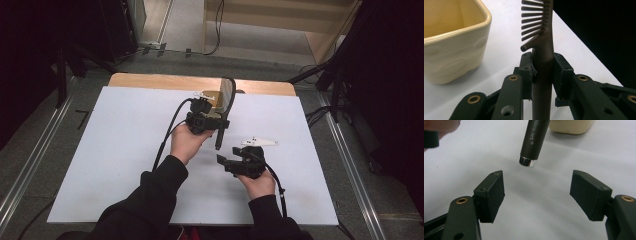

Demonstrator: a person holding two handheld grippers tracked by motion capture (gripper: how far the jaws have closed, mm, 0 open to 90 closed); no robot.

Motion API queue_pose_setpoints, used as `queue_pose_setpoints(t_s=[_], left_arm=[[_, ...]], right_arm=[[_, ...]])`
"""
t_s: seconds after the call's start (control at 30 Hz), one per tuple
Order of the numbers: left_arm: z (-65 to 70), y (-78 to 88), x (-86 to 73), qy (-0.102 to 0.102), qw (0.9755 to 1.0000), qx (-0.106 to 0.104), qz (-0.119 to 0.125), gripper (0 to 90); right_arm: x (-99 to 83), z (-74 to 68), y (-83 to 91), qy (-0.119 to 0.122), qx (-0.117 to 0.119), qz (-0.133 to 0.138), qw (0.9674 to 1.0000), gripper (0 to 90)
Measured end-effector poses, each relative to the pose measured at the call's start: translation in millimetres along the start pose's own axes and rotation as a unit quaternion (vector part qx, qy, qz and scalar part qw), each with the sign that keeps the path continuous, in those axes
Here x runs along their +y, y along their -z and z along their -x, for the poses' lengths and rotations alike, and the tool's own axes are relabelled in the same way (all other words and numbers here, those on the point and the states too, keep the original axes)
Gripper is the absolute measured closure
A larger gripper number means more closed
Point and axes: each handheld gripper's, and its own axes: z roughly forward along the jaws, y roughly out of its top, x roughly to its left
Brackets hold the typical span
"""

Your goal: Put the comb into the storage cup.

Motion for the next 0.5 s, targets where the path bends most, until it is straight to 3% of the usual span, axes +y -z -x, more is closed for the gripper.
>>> queue_pose_setpoints(t_s=[0.17, 0.27, 0.5], left_arm=[[0.1, 0.9, 0.0, -0.004, 1.0, 0.0, 0.001, 72.7], [-0.7, 2.5, 0.2, -0.006, 1.0, 0.001, 0.003, 72.7], [-2.8, 4.7, 1.2, -0.012, 0.9999, 0.003, 0.002, 72.7]], right_arm=[[-0.3, -0.1, 1.0, 0.021, 0.011, -0.005, 0.9997, 26.0], [-1.2, 1.7, 2.9, 0.049, -0.003, -0.016, 0.9987, 25.7], [-2.2, 12.2, 9.1, 0.052, 0.009, -0.024, 0.9983, 25.7]])
